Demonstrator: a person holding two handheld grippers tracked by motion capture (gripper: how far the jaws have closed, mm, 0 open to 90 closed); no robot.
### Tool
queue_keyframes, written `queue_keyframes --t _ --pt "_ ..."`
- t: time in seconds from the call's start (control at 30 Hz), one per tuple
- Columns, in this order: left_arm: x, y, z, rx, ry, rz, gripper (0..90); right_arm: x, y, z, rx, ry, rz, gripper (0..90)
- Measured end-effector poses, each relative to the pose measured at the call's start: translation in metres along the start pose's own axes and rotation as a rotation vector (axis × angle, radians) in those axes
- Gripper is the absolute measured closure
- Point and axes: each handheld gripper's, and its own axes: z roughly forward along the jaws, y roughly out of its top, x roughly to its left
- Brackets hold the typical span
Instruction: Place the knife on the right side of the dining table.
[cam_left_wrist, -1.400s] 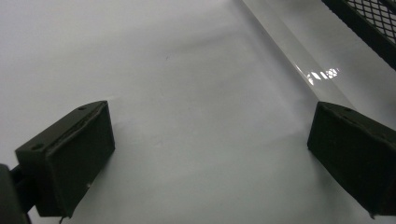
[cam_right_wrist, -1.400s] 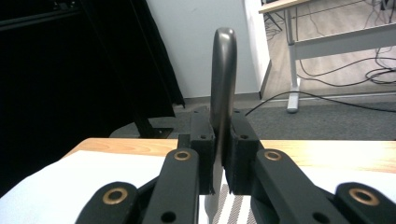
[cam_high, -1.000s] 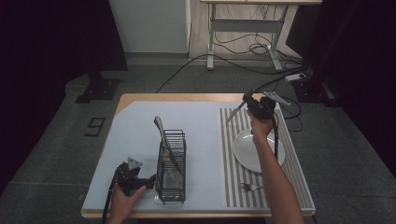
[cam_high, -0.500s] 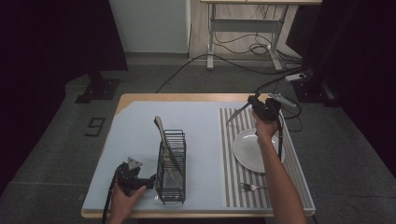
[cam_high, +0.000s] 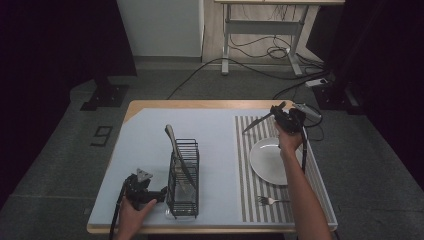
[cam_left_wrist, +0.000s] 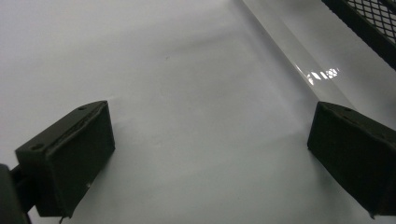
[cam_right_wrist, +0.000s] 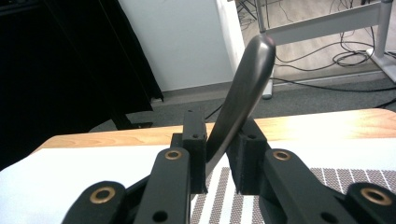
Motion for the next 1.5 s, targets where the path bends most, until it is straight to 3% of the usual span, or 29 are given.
queue_keyframes --t 0.37,0.7,1.13,1.3,1.5 --pt "0.000 0.000 0.000 0.000 0.000 0.000 0.1 -0.012 -0.004 -0.002 0.010 -0.021 0.011 75.7" --pt "0.000 0.000 0.000 0.000 0.000 0.000 0.1 -0.032 -0.013 -0.006 0.028 -0.037 0.070 72.6" --pt "0.000 0.000 0.000 0.000 0.000 0.000 0.1 -0.047 -0.022 -0.006 0.044 -0.062 0.113 69.0" --pt "0.000 0.000 0.000 0.000 0.000 0.000 0.1 -0.056 -0.027 -0.005 0.053 -0.067 0.162 68.2" --pt "0.000 0.000 0.000 0.000 0.000 0.000 0.1 -0.062 -0.031 -0.004 0.065 -0.075 0.173 66.0"
